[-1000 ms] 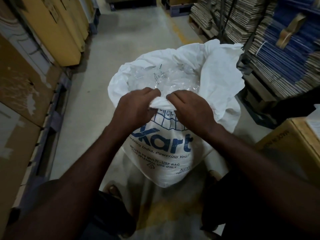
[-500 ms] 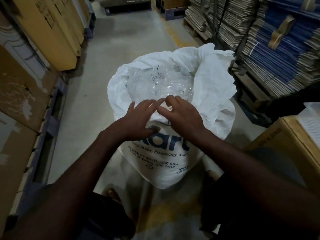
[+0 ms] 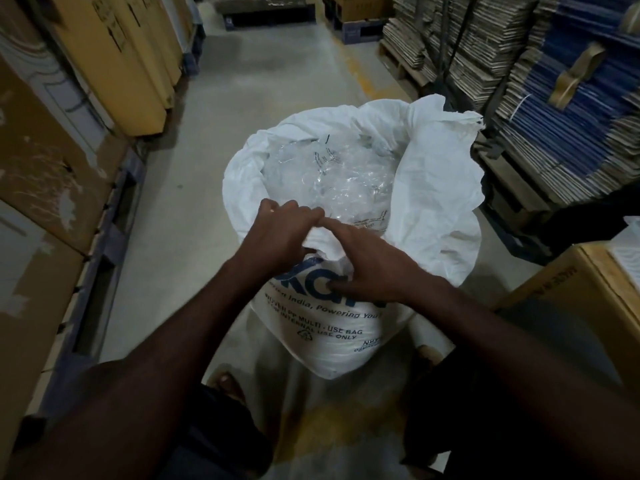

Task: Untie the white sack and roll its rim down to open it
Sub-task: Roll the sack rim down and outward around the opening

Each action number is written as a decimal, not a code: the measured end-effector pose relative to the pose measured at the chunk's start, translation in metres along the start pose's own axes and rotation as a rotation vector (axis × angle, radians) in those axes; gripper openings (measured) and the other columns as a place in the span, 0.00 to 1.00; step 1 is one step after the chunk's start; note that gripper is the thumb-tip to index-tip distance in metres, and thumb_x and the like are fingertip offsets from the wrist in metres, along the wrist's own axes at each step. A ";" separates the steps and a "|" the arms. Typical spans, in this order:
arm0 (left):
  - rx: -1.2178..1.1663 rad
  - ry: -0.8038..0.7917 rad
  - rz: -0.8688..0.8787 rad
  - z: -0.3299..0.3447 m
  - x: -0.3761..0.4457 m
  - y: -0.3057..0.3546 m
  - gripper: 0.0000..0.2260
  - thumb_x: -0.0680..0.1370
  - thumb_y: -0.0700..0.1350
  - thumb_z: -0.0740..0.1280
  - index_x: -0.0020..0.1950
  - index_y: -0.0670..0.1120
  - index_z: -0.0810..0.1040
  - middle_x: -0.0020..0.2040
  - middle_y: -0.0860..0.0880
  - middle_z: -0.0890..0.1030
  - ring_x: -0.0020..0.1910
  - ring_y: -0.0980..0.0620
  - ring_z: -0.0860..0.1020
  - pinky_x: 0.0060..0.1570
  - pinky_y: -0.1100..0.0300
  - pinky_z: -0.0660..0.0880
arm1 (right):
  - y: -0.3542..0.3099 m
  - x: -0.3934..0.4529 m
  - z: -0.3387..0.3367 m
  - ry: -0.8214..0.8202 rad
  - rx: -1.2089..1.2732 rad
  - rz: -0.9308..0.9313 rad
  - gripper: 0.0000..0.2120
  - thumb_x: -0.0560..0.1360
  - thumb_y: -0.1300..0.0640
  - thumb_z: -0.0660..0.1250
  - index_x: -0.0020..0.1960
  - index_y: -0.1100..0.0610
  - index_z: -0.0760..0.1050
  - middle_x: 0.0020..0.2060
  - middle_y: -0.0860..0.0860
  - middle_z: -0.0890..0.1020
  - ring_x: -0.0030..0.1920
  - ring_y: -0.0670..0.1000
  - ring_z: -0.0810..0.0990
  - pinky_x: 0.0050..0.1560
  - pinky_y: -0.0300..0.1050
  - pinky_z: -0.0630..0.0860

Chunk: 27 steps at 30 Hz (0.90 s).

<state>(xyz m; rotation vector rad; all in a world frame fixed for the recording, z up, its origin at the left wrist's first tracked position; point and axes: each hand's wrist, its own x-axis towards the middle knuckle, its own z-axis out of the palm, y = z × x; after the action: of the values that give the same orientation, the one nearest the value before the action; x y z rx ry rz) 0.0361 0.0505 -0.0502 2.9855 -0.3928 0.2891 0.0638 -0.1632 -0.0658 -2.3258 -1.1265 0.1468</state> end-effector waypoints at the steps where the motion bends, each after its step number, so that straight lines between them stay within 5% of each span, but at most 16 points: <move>1: 0.006 0.060 0.039 0.000 -0.002 0.003 0.10 0.76 0.51 0.73 0.55 0.55 0.76 0.46 0.55 0.83 0.52 0.47 0.80 0.57 0.46 0.70 | 0.000 -0.002 -0.005 0.007 0.039 0.003 0.46 0.67 0.51 0.79 0.79 0.44 0.58 0.65 0.52 0.78 0.62 0.53 0.79 0.59 0.51 0.77; 6: 0.050 0.216 0.071 0.011 -0.004 0.009 0.14 0.75 0.59 0.71 0.47 0.49 0.75 0.39 0.49 0.79 0.38 0.43 0.78 0.38 0.54 0.66 | 0.001 0.000 -0.010 0.174 -0.298 0.011 0.21 0.73 0.61 0.71 0.61 0.53 0.65 0.47 0.53 0.78 0.46 0.58 0.78 0.43 0.55 0.75; 9: -0.002 0.014 0.026 0.015 -0.007 0.004 0.27 0.72 0.62 0.73 0.67 0.53 0.75 0.64 0.48 0.77 0.60 0.42 0.78 0.51 0.48 0.75 | -0.003 0.001 0.005 0.146 -0.315 -0.006 0.20 0.75 0.54 0.66 0.65 0.54 0.65 0.49 0.52 0.78 0.42 0.55 0.79 0.35 0.50 0.74; 12: -0.070 -0.276 0.017 0.017 -0.013 -0.007 0.40 0.71 0.60 0.75 0.81 0.58 0.64 0.82 0.48 0.67 0.77 0.37 0.70 0.69 0.39 0.74 | 0.002 0.004 0.027 0.122 -0.385 -0.009 0.31 0.71 0.55 0.77 0.68 0.53 0.65 0.52 0.52 0.77 0.43 0.54 0.81 0.33 0.48 0.74; 16: -0.009 -0.161 -0.076 0.018 -0.017 -0.004 0.20 0.78 0.56 0.73 0.69 0.62 0.73 0.58 0.55 0.78 0.55 0.47 0.81 0.45 0.49 0.78 | -0.002 0.009 0.044 0.107 -0.423 0.080 0.38 0.66 0.59 0.81 0.68 0.54 0.62 0.53 0.53 0.72 0.39 0.56 0.80 0.27 0.49 0.70; 19: 0.074 -0.038 -0.087 0.024 -0.027 -0.001 0.19 0.80 0.64 0.69 0.68 0.60 0.73 0.55 0.55 0.75 0.49 0.48 0.78 0.38 0.52 0.74 | 0.000 0.005 0.042 0.134 -0.470 0.086 0.37 0.68 0.54 0.78 0.71 0.55 0.64 0.59 0.55 0.72 0.49 0.58 0.79 0.38 0.55 0.79; 23: -0.019 0.044 -0.106 0.038 -0.032 -0.003 0.18 0.81 0.58 0.70 0.68 0.55 0.71 0.66 0.56 0.75 0.55 0.46 0.79 0.41 0.49 0.78 | 0.015 -0.001 0.025 0.154 -0.632 0.135 0.39 0.73 0.29 0.65 0.76 0.51 0.65 0.61 0.55 0.81 0.57 0.62 0.79 0.58 0.60 0.73; 25: -0.050 0.073 -0.134 0.036 -0.033 -0.004 0.20 0.81 0.59 0.67 0.70 0.54 0.71 0.71 0.55 0.75 0.59 0.46 0.79 0.42 0.51 0.77 | 0.024 0.000 0.012 0.131 -0.628 0.179 0.41 0.71 0.24 0.59 0.74 0.50 0.67 0.59 0.54 0.83 0.56 0.60 0.82 0.60 0.61 0.72; 27: -0.117 0.095 -0.189 0.030 -0.034 -0.010 0.24 0.79 0.63 0.63 0.70 0.53 0.73 0.71 0.54 0.76 0.61 0.46 0.78 0.44 0.51 0.77 | 0.031 -0.001 0.002 0.065 -0.556 0.183 0.36 0.71 0.28 0.64 0.72 0.48 0.68 0.55 0.52 0.83 0.53 0.60 0.82 0.53 0.54 0.75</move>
<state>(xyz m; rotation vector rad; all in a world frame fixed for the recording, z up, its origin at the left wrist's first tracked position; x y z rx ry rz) 0.0120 0.0643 -0.0872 2.8532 -0.1126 0.3732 0.0835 -0.1788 -0.0832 -2.8973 -1.0126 -0.2018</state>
